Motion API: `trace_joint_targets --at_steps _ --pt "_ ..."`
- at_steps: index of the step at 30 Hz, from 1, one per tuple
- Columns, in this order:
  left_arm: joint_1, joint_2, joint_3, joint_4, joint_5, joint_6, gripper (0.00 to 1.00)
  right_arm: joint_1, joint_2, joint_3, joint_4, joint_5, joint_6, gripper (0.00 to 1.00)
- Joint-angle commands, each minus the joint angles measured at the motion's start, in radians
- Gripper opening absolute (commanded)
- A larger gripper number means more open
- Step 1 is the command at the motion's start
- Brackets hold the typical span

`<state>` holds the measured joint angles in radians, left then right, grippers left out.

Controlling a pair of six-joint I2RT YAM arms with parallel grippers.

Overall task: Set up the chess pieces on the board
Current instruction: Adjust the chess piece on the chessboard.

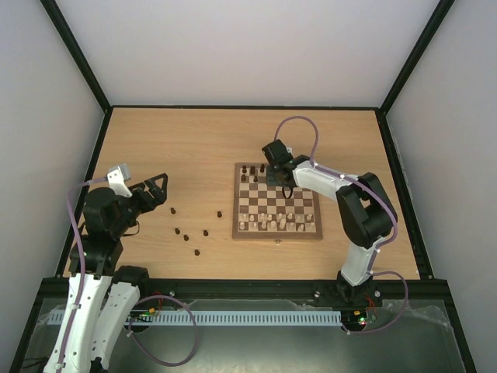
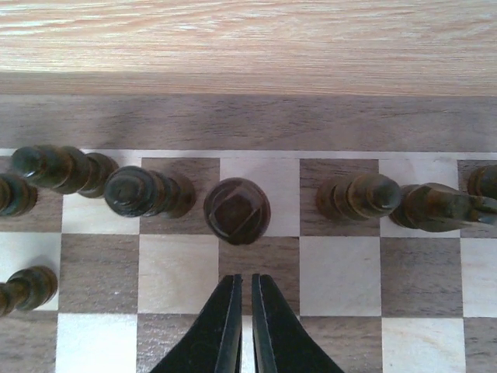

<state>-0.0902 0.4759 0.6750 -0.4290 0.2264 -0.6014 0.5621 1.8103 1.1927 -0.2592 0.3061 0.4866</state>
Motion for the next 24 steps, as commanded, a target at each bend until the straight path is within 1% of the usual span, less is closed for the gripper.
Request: trace_joint_targets --at_steps 1,9,24 --pt "0.004 0.006 -0.011 0.025 0.009 0.013 0.99 -0.005 0.022 -0.006 0.030 0.056 0.030 0.07" --pt "0.004 0.011 -0.009 0.029 0.007 0.017 1.00 -0.013 0.058 0.003 0.068 0.055 0.039 0.07" --pt "0.004 0.015 -0.006 0.029 0.005 0.019 1.00 -0.019 0.098 0.041 0.084 0.059 0.053 0.07"
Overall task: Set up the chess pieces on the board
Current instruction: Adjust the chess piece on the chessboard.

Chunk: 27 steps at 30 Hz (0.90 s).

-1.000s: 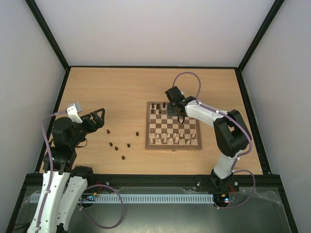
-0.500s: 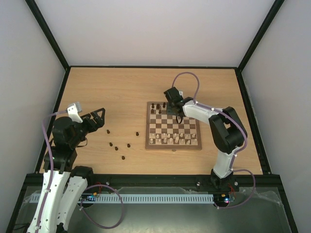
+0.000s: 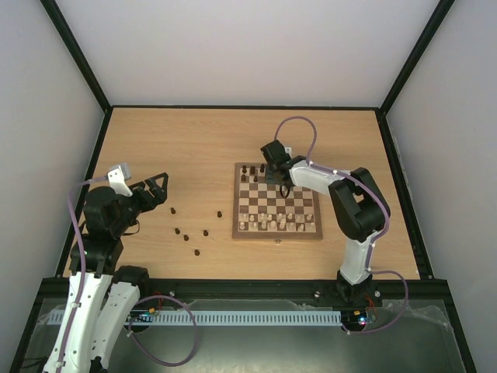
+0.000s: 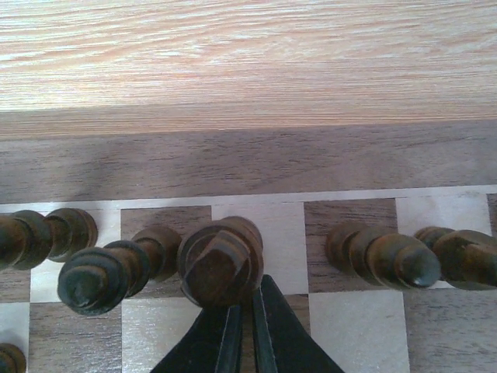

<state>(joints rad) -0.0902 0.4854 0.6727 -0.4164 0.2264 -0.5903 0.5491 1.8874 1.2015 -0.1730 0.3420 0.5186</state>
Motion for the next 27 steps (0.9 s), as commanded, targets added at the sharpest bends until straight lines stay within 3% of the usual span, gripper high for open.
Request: trace_joint_targets --at_steps 1,8,16,27 --pt "0.004 0.005 -0.003 0.016 0.005 0.008 1.00 -0.006 0.023 0.035 -0.006 0.025 0.022 0.07" --pt "0.004 0.005 -0.003 0.015 0.007 0.008 1.00 -0.006 -0.026 0.016 -0.034 0.024 0.023 0.17" --pt "0.004 0.008 -0.007 0.024 0.010 0.005 1.00 -0.006 -0.191 0.000 -0.087 0.030 -0.013 0.36" --pt "0.004 0.017 -0.008 0.027 0.001 0.006 1.00 -0.005 -0.105 0.099 -0.114 0.008 -0.053 0.31"
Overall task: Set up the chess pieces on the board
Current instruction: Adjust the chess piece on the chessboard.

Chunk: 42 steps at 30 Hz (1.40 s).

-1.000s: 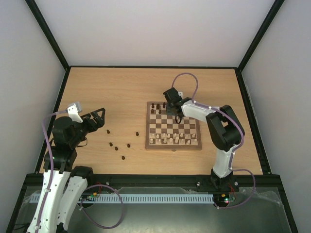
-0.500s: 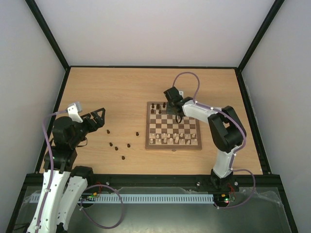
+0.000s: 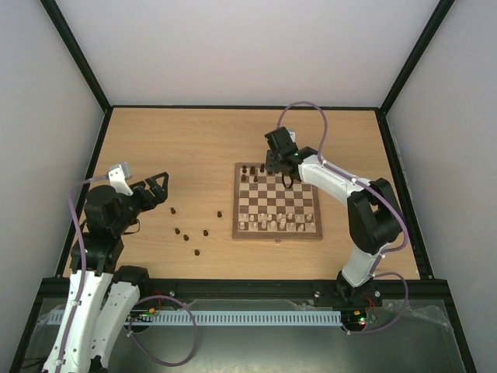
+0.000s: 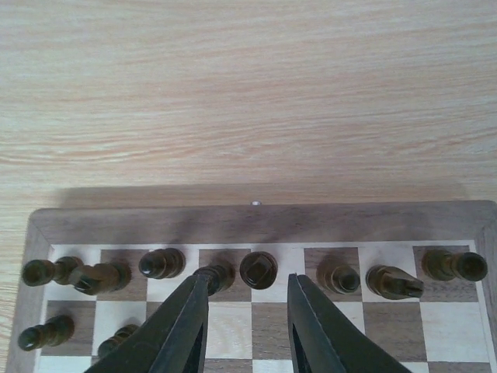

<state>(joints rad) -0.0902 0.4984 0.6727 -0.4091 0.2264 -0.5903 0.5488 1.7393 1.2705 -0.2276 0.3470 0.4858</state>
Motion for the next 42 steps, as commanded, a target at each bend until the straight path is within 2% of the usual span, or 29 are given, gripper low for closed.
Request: trace_joint_targets --at_steps 1,26,36,42 --pt "0.004 0.006 -0.010 0.021 0.002 0.008 1.00 -0.006 0.053 0.037 -0.061 0.004 -0.021 0.30" --pt "0.004 0.018 -0.003 0.026 -0.005 0.014 1.00 -0.025 0.131 0.082 -0.078 0.016 -0.026 0.25" --pt "0.004 0.019 -0.004 0.026 -0.006 0.015 1.00 -0.027 0.149 0.092 -0.079 0.012 -0.028 0.15" --pt "0.004 0.019 -0.004 0.026 -0.007 0.016 1.00 -0.027 0.147 0.092 -0.087 0.028 -0.029 0.12"
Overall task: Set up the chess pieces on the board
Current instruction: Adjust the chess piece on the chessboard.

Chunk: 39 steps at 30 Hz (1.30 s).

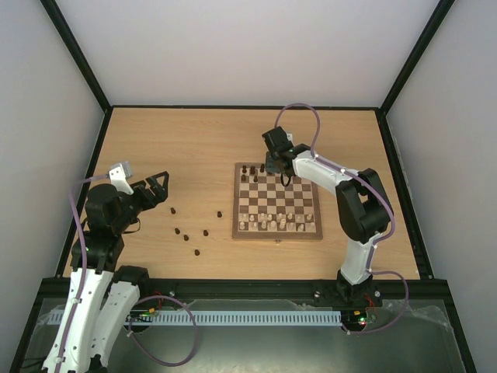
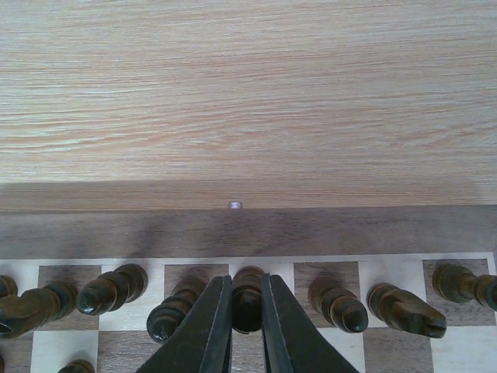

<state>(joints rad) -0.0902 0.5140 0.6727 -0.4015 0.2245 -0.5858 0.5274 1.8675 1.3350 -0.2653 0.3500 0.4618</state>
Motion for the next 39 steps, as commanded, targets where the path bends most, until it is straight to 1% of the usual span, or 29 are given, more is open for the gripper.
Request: trace_joint_targets --at_steps 1,18,39 --pt "0.004 0.003 -0.005 0.018 -0.004 0.011 0.99 -0.006 0.017 0.025 -0.049 0.027 -0.005 0.12" --pt "0.004 -0.001 -0.005 0.017 -0.002 0.008 1.00 -0.006 -0.018 -0.027 -0.050 0.031 0.001 0.11" --pt "0.004 0.000 -0.007 0.020 -0.002 0.007 1.00 -0.006 -0.028 -0.050 -0.058 0.006 0.005 0.11"
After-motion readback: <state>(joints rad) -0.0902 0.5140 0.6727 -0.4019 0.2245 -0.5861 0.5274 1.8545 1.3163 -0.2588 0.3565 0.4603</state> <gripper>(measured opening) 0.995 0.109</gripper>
